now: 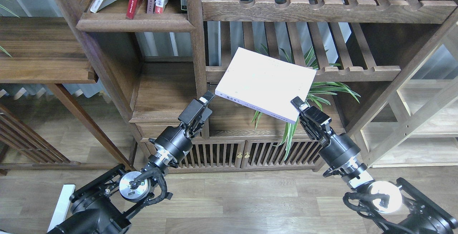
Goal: Organize books on shelf
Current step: 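Lower the white book toward the left gripper, then grasp the white book with the left gripper, release the right gripper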
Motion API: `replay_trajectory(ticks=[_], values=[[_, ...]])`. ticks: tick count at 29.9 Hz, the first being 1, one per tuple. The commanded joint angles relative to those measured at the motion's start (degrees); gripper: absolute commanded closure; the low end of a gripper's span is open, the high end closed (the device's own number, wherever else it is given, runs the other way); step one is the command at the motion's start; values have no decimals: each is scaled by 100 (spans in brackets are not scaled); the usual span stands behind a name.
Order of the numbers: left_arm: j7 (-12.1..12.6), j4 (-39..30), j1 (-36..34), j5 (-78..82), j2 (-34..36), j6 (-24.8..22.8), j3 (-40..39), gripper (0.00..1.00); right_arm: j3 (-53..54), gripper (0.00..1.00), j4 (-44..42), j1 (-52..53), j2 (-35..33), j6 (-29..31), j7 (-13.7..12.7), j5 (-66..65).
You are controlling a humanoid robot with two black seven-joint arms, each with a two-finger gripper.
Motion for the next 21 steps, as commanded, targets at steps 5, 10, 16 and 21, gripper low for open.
replay_trajectory(ticks=[5,10,16,21], values=[[-3,10,-218,-229,0,0,185,2,-138,99,1,38,194,0,1,-13],[-3,45,-341,-361,0,0,238,2,-208,99,1,240,449,0,-8,-13],[-12,54,-447,-370,0,0,238,2,-568,99,1,355,520,0,-8,-48],[-21,45,-491,-370,0,0,238,2,-745,99,1,267,564,0,-8,-189]])
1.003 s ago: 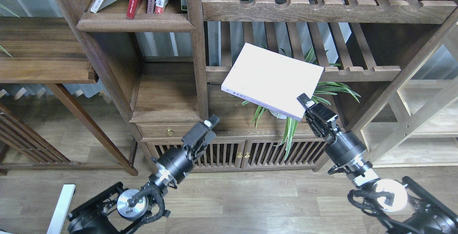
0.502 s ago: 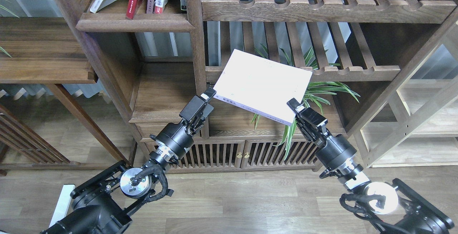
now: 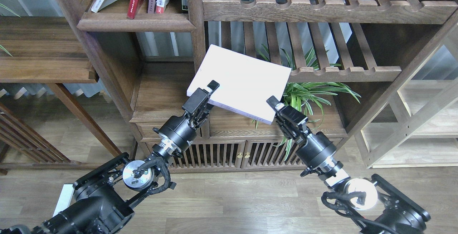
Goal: Organize books on shelf
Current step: 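Grasp the white book with the left gripper, release the right gripper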
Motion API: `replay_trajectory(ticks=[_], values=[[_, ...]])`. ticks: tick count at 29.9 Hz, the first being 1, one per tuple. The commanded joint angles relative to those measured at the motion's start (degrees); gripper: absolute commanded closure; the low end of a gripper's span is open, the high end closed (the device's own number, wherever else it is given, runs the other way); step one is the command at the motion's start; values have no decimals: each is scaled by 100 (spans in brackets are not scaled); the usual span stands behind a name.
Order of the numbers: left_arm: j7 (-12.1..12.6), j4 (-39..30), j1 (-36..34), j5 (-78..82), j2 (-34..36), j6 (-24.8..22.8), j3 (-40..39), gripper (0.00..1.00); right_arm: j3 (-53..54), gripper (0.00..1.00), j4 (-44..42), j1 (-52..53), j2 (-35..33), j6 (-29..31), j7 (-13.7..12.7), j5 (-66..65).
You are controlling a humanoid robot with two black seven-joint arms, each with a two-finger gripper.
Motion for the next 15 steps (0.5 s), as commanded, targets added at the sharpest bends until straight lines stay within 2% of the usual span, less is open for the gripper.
replay_trajectory(ticks=[1,6,9,15], values=[[-7,-9,-22,0,0,0,2,2,-80,99,1,-73,70,0,-2,-132],[-7,0,-31,0,0,0,2,2,-80,99,1,-56,158,0,-2,-141],[-16,0,-31,0,0,0,-7,12,-80,99,-8,-64,158,0,-2,-150],[-7,0,-31,0,0,0,11,12,-80,99,-8,-56,167,0,-2,-141]])
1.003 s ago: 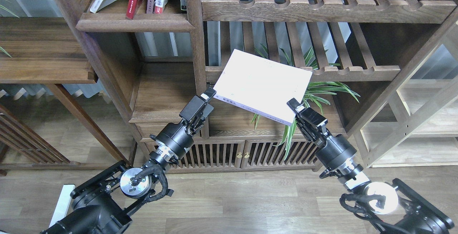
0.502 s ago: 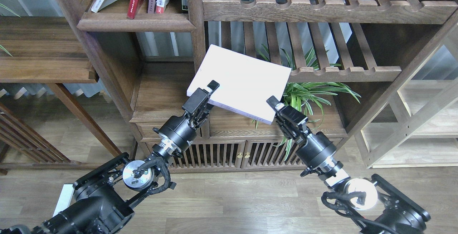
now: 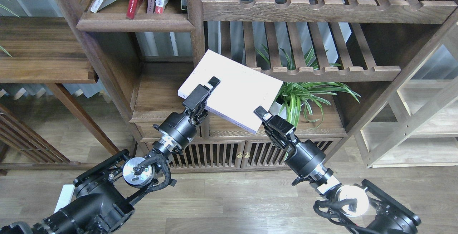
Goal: Organize books on shelf
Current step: 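Grasp the white book with the left gripper, release the right gripper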
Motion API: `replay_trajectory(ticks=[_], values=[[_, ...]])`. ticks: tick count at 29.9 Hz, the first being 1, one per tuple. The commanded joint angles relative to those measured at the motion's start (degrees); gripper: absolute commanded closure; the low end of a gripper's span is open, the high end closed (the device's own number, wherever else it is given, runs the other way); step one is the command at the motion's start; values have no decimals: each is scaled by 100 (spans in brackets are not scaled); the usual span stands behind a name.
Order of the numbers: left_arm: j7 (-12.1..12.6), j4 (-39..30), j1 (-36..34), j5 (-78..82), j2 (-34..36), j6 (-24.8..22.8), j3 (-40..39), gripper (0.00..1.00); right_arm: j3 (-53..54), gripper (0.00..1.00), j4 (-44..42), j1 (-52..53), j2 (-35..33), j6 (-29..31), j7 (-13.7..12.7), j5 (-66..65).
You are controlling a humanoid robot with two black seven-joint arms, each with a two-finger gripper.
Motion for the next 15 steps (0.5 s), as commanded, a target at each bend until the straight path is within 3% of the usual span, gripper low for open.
replay_trajectory(ticks=[1,15], values=[[8,-1,-9,1,-1,0,13,13,0,99,-1,6,2,0,-6,-2],[-10,-1,-132,9,-1,0,13,12,-44,99,8,-3,90,0,-32,-63]])
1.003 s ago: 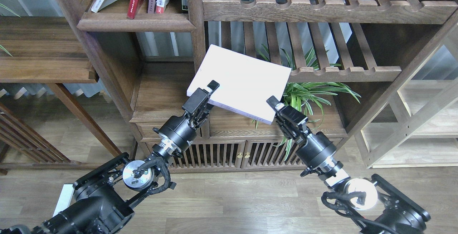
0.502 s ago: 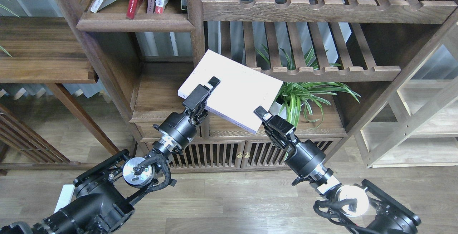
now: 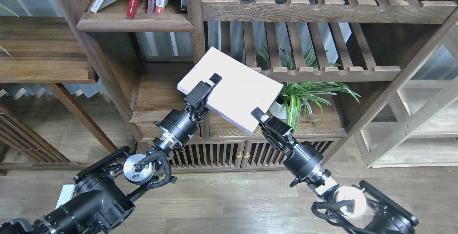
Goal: Organize books on shelf
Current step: 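Grasp the white book with the left gripper, release the right gripper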
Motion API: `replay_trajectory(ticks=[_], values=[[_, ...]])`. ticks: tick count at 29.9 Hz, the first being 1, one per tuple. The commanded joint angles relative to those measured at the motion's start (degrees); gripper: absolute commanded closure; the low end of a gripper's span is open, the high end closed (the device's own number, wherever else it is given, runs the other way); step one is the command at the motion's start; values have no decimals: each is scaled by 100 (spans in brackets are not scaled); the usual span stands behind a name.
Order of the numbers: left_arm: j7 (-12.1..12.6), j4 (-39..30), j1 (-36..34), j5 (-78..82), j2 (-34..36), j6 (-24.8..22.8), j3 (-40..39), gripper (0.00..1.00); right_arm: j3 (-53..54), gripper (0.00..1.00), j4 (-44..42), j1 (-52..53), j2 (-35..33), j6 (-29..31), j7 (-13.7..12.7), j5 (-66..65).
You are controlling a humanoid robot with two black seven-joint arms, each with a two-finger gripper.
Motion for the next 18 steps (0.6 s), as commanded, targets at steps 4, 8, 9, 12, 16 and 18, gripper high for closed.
replay_trajectory(ticks=[4,8,9,12,16,18], values=[[1,-4,-5,0,0,0,-9,13,-28,99,7,-3,27,0,-2,-103],[1,-4,3,-8,0,0,-18,36,-28,98,7,-3,18,0,-2,-112],[1,-4,12,-8,0,0,-18,51,-28,98,7,-3,18,0,-2,-112],[-8,-48,4,-8,0,0,-18,68,-28,98,7,-3,18,0,-2,-112],[1,-57,-5,0,0,0,-9,83,-28,98,7,6,18,0,-2,-112],[-8,-57,-5,0,0,0,-9,95,-28,98,7,-3,27,0,-2,-112]])
